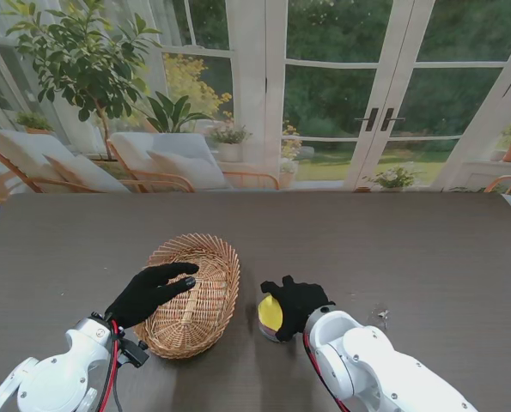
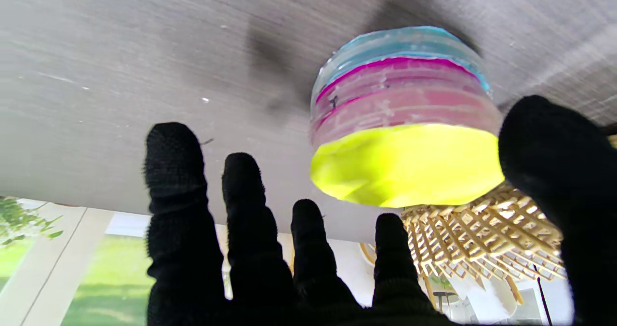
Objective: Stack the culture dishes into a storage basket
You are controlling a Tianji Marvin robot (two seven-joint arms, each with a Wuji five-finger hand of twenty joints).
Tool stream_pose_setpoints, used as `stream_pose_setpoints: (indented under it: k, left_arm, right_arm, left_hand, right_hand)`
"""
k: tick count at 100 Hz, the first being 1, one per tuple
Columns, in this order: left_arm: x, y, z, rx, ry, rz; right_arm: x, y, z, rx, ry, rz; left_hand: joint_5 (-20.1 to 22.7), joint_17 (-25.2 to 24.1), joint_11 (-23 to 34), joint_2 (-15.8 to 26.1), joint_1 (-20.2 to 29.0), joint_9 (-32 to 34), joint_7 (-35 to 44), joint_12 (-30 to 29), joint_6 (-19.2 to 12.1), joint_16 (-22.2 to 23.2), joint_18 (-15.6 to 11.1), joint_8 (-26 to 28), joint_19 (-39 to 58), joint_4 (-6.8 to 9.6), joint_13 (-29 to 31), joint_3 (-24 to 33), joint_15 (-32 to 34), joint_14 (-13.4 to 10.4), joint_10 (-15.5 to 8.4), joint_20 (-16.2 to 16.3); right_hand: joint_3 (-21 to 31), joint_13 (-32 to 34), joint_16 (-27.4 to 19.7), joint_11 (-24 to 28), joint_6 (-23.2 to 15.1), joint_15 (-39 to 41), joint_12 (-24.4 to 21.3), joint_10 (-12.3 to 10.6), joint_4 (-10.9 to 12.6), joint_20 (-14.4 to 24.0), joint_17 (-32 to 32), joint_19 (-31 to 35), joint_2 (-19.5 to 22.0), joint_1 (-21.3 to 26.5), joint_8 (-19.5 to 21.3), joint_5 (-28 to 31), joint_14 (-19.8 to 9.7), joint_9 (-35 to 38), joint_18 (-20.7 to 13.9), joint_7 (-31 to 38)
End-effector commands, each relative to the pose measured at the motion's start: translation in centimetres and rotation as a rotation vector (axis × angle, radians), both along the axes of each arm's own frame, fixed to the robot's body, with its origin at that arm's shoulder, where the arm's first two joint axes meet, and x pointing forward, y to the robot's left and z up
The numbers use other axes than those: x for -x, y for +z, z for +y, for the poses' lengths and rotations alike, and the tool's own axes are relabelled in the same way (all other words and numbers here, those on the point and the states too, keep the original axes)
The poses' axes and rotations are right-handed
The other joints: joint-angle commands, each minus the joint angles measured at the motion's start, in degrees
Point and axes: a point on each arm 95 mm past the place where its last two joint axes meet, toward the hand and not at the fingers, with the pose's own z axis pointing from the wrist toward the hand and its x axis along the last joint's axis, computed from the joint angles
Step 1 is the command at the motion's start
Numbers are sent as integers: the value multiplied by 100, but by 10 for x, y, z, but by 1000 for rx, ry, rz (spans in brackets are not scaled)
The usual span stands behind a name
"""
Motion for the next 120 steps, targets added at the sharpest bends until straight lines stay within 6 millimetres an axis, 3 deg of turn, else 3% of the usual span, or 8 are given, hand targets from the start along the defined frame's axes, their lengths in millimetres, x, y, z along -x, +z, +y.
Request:
stream_pose_setpoints:
  k: [1, 23, 77, 80, 88, 90, 92, 120]
  left_arm:
    - [1, -2, -2, 0, -16, 17]
    - [1, -2, -2, -1, -19, 16]
    - [0, -2, -2, -1, -20, 18]
    - [0, -2, -2, -1, -20, 18]
    - [0, -2, -2, -2, -19, 19]
    - [0, -2, -2, -2, -19, 19]
    - [0, -2, -2, -2, -19, 19]
    - [0, -2, -2, -1, -19, 21]
  right_arm:
    - [8, 3, 4, -1, 24, 10]
    - [10, 14, 4, -33, 41, 9]
    - [-3, -3, 12, -29, 87, -13]
    - [-3, -4, 13, -28, 88, -15]
    - [-5, -6, 13, -26, 90, -15]
    - [-5, -6, 13, -25, 90, -16]
    - [-6, -7, 14, -23, 92, -15]
    - [-7, -14, 14, -4, 100, 15]
  left_hand:
    - [125, -37, 19, 224, 5, 50, -5, 38, -12, 47, -43, 9, 48, 26, 160, -109, 12, 29, 11, 63]
    - [129, -39, 22, 222, -3, 66, -3, 39, -20, 46, -45, 9, 46, 24, 162, -114, 13, 31, 4, 61]
    - [138, -35, 28, 223, 0, 97, 1, 44, -12, 48, -39, 11, 48, 25, 171, -112, 15, 28, 5, 59]
    - [139, -34, 28, 224, 0, 98, 2, 44, -9, 48, -40, 11, 48, 25, 175, -112, 16, 35, 11, 59]
    - [139, -36, 27, 220, 1, 99, 2, 44, -13, 48, -44, 11, 47, 25, 170, -112, 15, 31, 12, 59]
    - [136, -33, 28, 219, 0, 101, 0, 44, -16, 48, -47, 11, 49, 25, 172, -112, 16, 30, 6, 59]
    - [140, -31, 27, 219, 2, 99, 2, 44, -14, 48, -45, 12, 49, 26, 168, -110, 14, 35, 12, 59]
    - [141, -35, 27, 218, 5, 107, 3, 45, -14, 49, -41, 12, 48, 26, 171, -110, 15, 36, 11, 59]
  right_hand:
    - [-626, -213, -122, -154, 123, -230, -145, 2, -41, -285, -1402, -246, 131, -331, 117, -2, 170, -190, 355, -351]
    - [-605, -638, -561, -224, 381, -939, -253, 61, -70, -1130, -2110, -1616, 52, -418, 64, 318, 261, -184, 750, -779]
    - [-130, -614, -635, 100, 203, -1031, -130, -90, -224, -1392, -2262, -1919, -492, -600, -84, 505, 197, 64, 762, -343]
    - [-139, -604, -635, 99, 202, -1027, -125, -97, -224, -1417, -2271, -1916, -503, -608, -492, 326, 201, 65, 761, 208]
    - [-147, -604, -635, 108, 174, -1027, -120, -116, -222, -1430, -2292, -1929, -492, -597, -638, 167, 204, 73, 769, 687]
    - [-133, -603, -634, 112, 164, -1029, -118, -119, -231, -1436, -2296, -1938, -508, -599, -1203, 114, 203, 71, 770, 1004]
    - [-131, -604, -634, 113, 159, -1030, -118, -116, -232, -1438, -2301, -1943, -511, -602, -1346, 106, 202, 72, 780, 1095]
    - [-73, -666, -632, 34, 143, -1058, -152, -114, -252, -1460, -2359, -2008, -705, -675, -1539, 70, 283, -80, 933, 1078]
